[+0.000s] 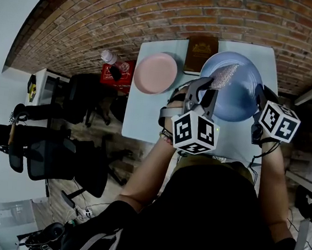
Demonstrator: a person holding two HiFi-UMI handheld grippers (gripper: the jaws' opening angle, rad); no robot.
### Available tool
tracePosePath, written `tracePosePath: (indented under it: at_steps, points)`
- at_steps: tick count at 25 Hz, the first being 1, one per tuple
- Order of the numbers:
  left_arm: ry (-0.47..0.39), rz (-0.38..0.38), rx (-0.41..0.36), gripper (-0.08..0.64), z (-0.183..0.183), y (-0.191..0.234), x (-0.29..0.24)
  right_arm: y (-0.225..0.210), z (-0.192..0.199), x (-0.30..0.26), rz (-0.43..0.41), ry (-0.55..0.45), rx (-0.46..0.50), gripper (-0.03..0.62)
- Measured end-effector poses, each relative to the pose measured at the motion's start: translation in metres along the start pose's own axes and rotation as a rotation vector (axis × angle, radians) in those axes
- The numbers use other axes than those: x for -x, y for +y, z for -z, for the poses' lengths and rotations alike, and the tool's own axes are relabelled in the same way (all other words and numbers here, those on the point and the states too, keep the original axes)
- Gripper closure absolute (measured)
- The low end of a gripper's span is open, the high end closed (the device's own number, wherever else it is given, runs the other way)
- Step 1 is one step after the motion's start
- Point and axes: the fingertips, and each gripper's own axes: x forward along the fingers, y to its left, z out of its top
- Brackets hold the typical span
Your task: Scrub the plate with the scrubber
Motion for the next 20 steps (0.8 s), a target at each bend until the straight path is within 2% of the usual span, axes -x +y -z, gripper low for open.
tracePosePath:
  at_steps: [5, 10, 20]
  points:
    - [0.033, 0.01, 0.025, 0.482, 0.018, -0.003, -0.004, -0.02, 0.03, -0.009, 0.037, 0.064, -0.027, 0.543]
    - [0.023, 0.026, 0.051, 0.482, 0.029, -0.011, -0.004, -0.032, 0.067, -0.02, 0.051, 0.137, -0.041, 0.543]
    - [0.049, 0.079, 0.057, 0.482, 0.047, -0.027, -0.013, -0.051, 0.106, -0.032, 0.113, 0.225, -0.032, 0.543]
